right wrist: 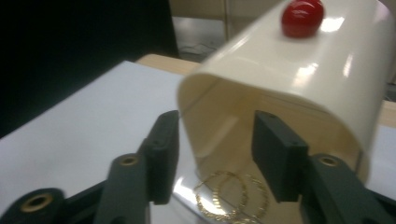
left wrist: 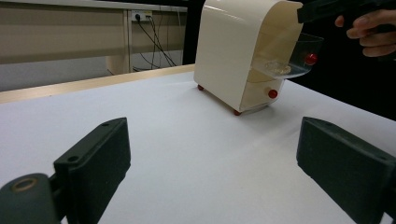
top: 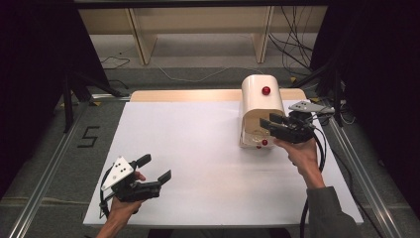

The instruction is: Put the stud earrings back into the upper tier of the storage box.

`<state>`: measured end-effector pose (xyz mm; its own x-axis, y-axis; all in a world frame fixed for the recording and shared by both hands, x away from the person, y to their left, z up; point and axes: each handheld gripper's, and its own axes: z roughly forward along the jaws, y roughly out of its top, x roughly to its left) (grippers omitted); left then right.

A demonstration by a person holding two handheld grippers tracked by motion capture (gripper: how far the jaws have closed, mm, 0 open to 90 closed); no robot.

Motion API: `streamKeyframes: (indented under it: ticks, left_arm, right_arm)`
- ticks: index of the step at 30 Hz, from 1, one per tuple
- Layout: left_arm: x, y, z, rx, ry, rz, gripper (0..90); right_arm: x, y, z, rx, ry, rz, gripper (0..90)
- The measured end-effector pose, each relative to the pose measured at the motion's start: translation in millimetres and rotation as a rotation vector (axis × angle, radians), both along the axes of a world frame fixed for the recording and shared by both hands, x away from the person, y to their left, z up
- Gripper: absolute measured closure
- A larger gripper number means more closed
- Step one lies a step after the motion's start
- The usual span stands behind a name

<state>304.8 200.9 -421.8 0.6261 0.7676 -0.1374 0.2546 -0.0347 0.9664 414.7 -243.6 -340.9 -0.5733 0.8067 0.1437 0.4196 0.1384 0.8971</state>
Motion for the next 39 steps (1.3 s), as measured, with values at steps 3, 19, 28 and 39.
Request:
streamKeyframes:
  ticks: [3,19,28,39]
  left_arm:
    - [0.0,-0.2,-0.2,0.000,0.000,-0.002,9.3]
    - [0.6,-1.9,-1.1,0.006,0.011,-0.016,9.3]
    - [0.9,-2.2,-1.3,0.007,0.017,-0.022,9.3]
    - [1.4,-3.2,-2.1,0.015,0.024,-0.033,9.3]
  right_arm:
    - [-10.0,5.2,2.1,0.018,-0.008,0.041,36.8]
    - [-43.6,8.9,-31.1,0.119,-0.053,0.100,25.0]
    - [-58.3,12.1,-44.9,0.109,-0.068,0.119,23.9]
    - [-75.6,8.2,-61.2,0.124,-0.097,0.121,20.5]
